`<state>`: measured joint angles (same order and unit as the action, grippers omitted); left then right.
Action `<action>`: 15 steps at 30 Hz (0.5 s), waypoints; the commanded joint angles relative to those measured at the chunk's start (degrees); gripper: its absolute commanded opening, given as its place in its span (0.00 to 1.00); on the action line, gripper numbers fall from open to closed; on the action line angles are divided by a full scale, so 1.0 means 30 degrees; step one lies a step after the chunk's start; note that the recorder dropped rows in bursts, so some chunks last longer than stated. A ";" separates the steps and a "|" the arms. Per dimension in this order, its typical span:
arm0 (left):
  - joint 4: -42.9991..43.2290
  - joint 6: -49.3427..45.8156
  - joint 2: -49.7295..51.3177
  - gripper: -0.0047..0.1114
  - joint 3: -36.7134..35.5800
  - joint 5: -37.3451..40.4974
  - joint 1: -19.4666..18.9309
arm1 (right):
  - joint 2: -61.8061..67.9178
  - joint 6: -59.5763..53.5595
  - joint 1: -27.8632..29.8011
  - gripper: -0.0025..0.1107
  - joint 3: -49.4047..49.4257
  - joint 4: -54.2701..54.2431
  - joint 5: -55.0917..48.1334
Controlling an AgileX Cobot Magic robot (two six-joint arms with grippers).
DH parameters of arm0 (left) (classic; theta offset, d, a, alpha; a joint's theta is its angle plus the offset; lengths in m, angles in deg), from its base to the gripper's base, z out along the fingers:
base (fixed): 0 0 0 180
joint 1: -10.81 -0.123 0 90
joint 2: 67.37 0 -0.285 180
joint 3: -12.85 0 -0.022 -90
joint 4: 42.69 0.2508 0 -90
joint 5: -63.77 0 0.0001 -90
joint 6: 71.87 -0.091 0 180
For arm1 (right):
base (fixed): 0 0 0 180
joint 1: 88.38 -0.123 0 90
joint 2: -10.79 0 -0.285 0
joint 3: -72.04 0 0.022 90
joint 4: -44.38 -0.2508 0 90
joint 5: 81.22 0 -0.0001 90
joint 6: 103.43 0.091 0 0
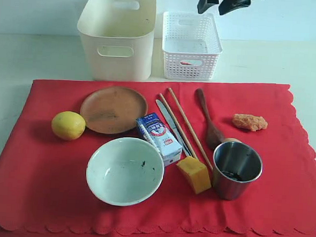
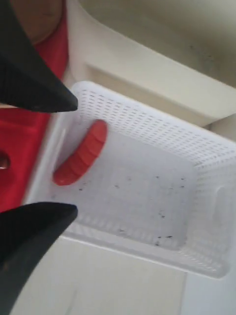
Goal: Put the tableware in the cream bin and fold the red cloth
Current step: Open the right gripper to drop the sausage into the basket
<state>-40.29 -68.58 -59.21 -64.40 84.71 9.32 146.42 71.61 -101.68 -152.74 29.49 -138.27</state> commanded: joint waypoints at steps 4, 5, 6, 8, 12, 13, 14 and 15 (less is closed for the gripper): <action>-0.0092 -0.0052 -0.0126 0.04 0.0013 -0.0224 -0.0037 | -0.1070 0.1873 -0.0022 0.50 -0.0111 0.0918 -0.4289; -0.0092 -0.0052 -0.0126 0.04 0.0013 -0.0224 -0.0037 | -0.1299 0.2106 -0.0022 0.50 -0.0011 0.1137 -0.4303; -0.0092 -0.0052 -0.0126 0.04 0.0013 -0.0224 -0.0037 | -0.1542 0.2395 -0.0022 0.50 0.0176 0.1320 -0.4303; -0.0092 -0.0052 -0.0126 0.04 0.0013 -0.0224 -0.0037 | -0.2100 0.2807 -0.0022 0.50 0.0647 0.1722 -0.4303; -0.0092 -0.0052 -0.0126 0.04 0.0013 -0.0224 -0.0037 | -0.3446 0.2807 -0.0022 0.50 0.1921 0.2042 -0.4211; -0.0092 -0.0052 -0.0126 0.04 0.0013 -0.0224 -0.0037 | -0.3774 0.2807 -0.0022 0.50 0.2247 0.2087 -0.3989; -0.0092 -0.0052 -0.0126 0.04 0.0013 -0.0224 -0.0037 | -0.4008 0.2807 -0.0022 0.50 0.2500 0.2087 -0.3831; -0.0092 -0.0052 -0.0126 0.04 0.0013 -0.0224 -0.0037 | -0.4300 0.2807 -0.0022 0.50 0.2798 0.2087 -0.3636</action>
<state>-40.29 -68.58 -59.21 -64.40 84.71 9.32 136.15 79.91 -101.68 -146.51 35.09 -150.64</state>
